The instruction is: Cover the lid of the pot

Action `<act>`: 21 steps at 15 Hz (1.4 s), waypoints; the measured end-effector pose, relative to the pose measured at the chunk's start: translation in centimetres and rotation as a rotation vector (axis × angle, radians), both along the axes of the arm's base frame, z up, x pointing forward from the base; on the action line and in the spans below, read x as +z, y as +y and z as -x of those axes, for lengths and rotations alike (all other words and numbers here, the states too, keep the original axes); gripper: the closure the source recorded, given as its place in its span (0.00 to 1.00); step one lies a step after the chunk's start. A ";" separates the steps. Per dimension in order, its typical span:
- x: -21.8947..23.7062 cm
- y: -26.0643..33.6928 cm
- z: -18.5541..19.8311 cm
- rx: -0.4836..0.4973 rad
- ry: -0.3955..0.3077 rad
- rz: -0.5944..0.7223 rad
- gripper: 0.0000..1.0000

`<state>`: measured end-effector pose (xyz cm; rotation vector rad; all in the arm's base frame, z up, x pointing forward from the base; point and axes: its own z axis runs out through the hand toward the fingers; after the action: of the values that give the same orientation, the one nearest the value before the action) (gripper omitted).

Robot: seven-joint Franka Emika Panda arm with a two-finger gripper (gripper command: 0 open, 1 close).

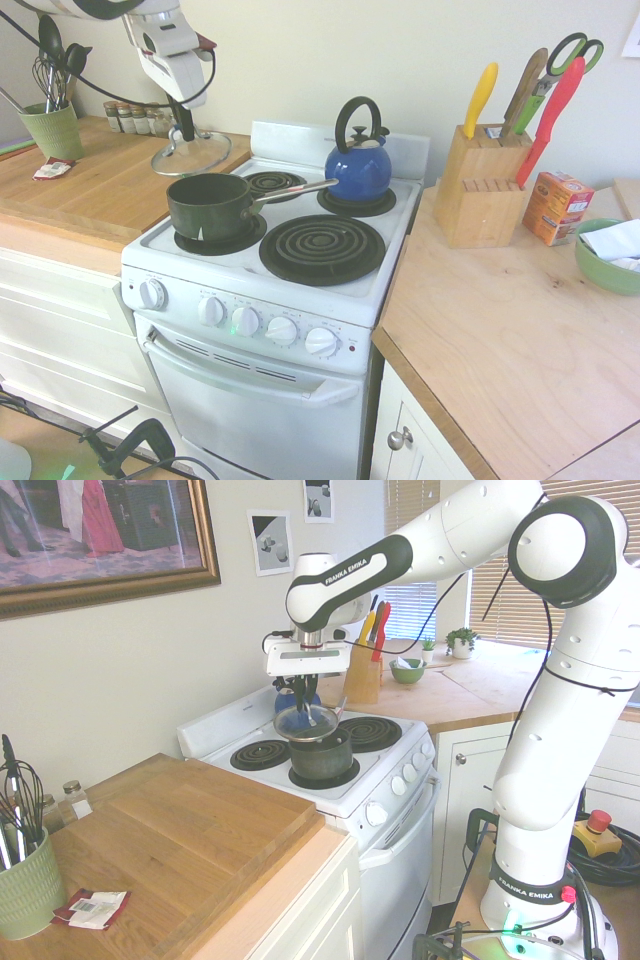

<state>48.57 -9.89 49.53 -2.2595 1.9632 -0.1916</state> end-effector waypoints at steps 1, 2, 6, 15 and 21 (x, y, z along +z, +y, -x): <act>-0.6 -0.5 0.1 -0.008 -0.001 -0.002 1.00; -1.0 -0.9 0.2 -0.015 0.000 -0.005 1.00; -1.5 -1.7 0.3 -0.028 -0.001 -0.005 1.00; -3.3 -2.4 -0.2 -0.040 0.026 -0.006 1.00; -3.2 -2.3 -0.3 -0.036 0.020 0.000 1.00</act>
<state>48.88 -12.20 46.33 -2.2362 2.0150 -0.1739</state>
